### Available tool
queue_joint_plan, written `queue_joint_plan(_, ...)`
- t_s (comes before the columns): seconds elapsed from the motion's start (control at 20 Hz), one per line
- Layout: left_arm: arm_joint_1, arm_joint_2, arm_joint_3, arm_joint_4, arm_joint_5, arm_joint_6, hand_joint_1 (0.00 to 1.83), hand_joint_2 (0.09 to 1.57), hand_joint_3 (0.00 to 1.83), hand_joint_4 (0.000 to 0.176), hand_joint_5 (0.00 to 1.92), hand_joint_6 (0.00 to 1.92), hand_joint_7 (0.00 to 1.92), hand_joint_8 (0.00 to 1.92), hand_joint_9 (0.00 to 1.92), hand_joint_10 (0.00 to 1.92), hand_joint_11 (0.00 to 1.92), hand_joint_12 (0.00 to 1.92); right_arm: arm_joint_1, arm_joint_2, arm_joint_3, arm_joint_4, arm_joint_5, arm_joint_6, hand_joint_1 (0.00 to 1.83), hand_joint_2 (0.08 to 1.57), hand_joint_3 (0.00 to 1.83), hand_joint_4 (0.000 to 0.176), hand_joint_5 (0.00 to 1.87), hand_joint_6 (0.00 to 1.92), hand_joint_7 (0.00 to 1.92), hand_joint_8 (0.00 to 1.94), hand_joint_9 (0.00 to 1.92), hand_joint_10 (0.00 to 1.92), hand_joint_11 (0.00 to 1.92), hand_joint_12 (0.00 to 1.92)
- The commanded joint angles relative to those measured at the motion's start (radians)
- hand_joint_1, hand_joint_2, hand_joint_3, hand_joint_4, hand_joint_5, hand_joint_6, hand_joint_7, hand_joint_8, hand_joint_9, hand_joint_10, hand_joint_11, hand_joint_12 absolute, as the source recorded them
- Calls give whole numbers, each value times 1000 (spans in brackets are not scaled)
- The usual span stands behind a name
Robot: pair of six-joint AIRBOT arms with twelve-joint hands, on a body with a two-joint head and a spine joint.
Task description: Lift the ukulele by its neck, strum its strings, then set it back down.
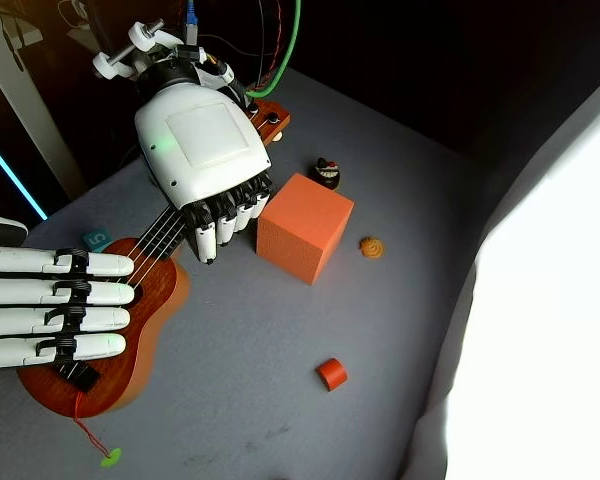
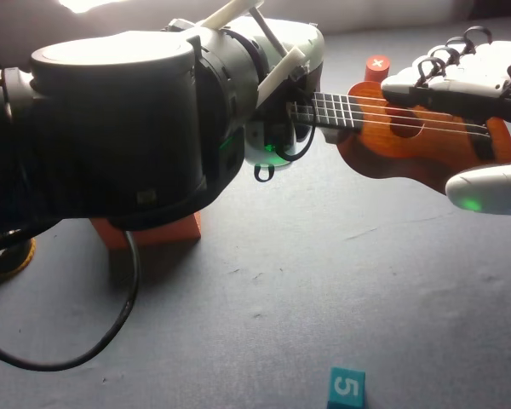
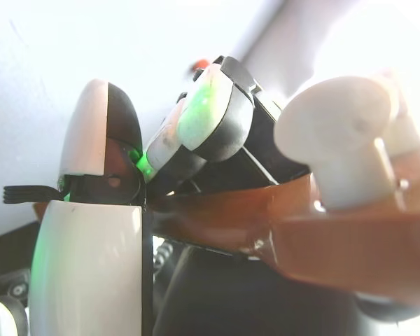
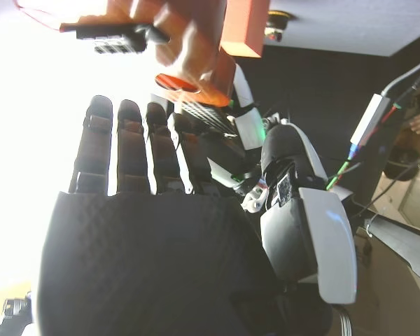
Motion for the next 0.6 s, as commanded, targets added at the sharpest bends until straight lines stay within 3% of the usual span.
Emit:
queue_joint_plan(0.0,-12,1,-3,78,-15,3,1445,1197,0,0,1097,1919,1231,1921,1345,1921,1399,1921,10,4,2,26,94,8,84,1331,3,0,39,16,63,15,28,12,0,0)
queue_joint_plan(0.2,-4,1,1,83,-15,3,1476,1209,4,0,1123,1921,1234,1921,1332,1921,1382,1921,-3,2,-9,-44,94,54,111,1314,0,0,53,19,69,9,36,13,0,0)
queue_joint_plan(0.25,-2,1,1,86,-15,3,1452,1204,1,0,1007,1731,1254,1921,1358,1921,1402,1921,-3,3,-16,-59,95,59,82,1320,0,0,71,25,91,13,41,14,0,0)
queue_joint_plan(0.3,-2,1,2,87,-15,3,1452,1204,1,0,1007,1731,1254,1921,1358,1921,1402,1921,-4,4,-20,-60,95,62,82,1320,0,0,71,25,91,13,41,14,0,0)
queue_joint_plan(0.35,-1,1,2,88,-15,3,1430,1204,1,0,1018,1607,1238,1921,1351,1921,1399,1921,-4,6,-23,-60,96,69,85,1318,0,0,86,29,93,10,34,10,0,0)
queue_joint_plan(0.4,0,1,2,90,-15,3,1430,1204,1,0,1018,1607,1238,1921,1351,1921,1399,1921,-5,7,-24,-60,97,78,85,1318,0,0,86,29,93,10,34,10,0,0)
queue_joint_plan(0.5,0,1,2,92,-15,3,1462,1199,1,0,1071,1890,1261,1921,1366,1921,1403,1921,-13,13,-35,-74,103,81,53,1332,4,0,70,21,77,7,14,4,0,0)
queue_joint_plan(0.55,0,1,2,93,-15,3,1462,1199,1,0,1071,1890,1261,1921,1366,1921,1403,1921,-16,17,-43,-86,107,81,53,1332,4,0,70,21,77,7,14,4,0,0)
